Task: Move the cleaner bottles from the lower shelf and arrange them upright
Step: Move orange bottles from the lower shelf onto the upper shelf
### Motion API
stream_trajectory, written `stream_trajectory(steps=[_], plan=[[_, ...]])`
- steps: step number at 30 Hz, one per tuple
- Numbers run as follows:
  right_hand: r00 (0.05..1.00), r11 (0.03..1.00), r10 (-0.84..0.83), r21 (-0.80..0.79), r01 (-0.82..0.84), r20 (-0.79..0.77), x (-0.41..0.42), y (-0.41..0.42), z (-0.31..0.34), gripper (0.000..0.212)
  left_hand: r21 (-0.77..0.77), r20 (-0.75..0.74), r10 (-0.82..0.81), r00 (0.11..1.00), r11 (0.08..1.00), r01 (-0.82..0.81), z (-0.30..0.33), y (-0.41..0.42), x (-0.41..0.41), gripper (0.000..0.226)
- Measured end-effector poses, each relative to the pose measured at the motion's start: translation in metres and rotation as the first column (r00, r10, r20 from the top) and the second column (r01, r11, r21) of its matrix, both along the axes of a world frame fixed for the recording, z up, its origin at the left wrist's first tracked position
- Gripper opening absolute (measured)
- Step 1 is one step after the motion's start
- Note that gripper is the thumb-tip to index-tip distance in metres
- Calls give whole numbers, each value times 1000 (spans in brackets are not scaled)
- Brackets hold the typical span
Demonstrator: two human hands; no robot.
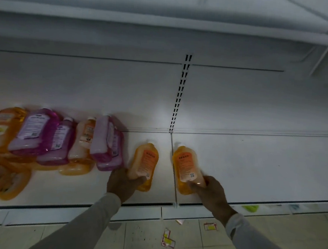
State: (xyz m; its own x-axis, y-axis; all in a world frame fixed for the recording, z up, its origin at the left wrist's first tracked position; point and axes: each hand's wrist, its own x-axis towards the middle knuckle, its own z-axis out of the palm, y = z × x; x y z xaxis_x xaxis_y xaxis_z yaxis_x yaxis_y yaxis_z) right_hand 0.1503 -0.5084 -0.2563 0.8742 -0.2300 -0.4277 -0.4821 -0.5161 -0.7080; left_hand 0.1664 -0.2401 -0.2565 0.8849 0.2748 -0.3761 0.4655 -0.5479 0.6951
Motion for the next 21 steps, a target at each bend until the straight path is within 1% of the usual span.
stream_trajectory(steps=[2, 3, 5, 7, 9, 11, 13, 15, 16, 18, 20, 21], plan=[[995, 982, 22, -189, -3, 98, -1, -8, 0, 54, 143, 110, -40, 993, 989, 24, 3, 1, 0, 60], [991, 964, 38, -266, -2, 129, -3, -10, 0, 60, 208, 151, -71, 986, 977, 39, 5, -1, -1, 61], [980, 941, 80, -337, -14, 185, -8, -9, 5, 63, 269, 211, -140, 967, 960, 80, 9, -9, -7, 58], [966, 930, 149, -362, -64, 213, -15, 0, 11, 61, 265, 229, -211, 950, 953, 148, 10, -19, -13, 56], [958, 930, 195, -349, -113, 209, -18, 9, 12, 61, 245, 205, -290, 935, 940, 238, 10, -31, -16, 53], [959, 947, 202, -288, -140, 199, -18, 16, 12, 55, 179, 169, -311, 935, 943, 281, 9, -38, -14, 47], [958, 960, 204, -234, -156, 199, -16, 20, 10, 46, 150, 123, -306, 944, 946, 287, 8, -40, -11, 42], [952, 954, 227, -244, -175, 205, -12, 23, 10, 39, 131, 85, -276, 957, 956, 264, 7, -40, -6, 43], [952, 957, 218, -241, -164, 215, -8, 24, 11, 40, 108, 65, -252, 965, 964, 244, 6, -40, -3, 44], [974, 982, 111, -175, -76, 199, 4, 22, 7, 46, 33, -3, -199, 980, 980, 199, 5, -40, 7, 55], [991, 992, -38, -110, 53, 128, 20, 16, -2, 59, -56, -92, -167, 982, 985, 162, 1, -42, 18, 74], [993, 993, -85, -81, 92, 77, 27, 12, -9, 64, -81, -143, -168, 975, 984, 157, -1, -42, 24, 82]])
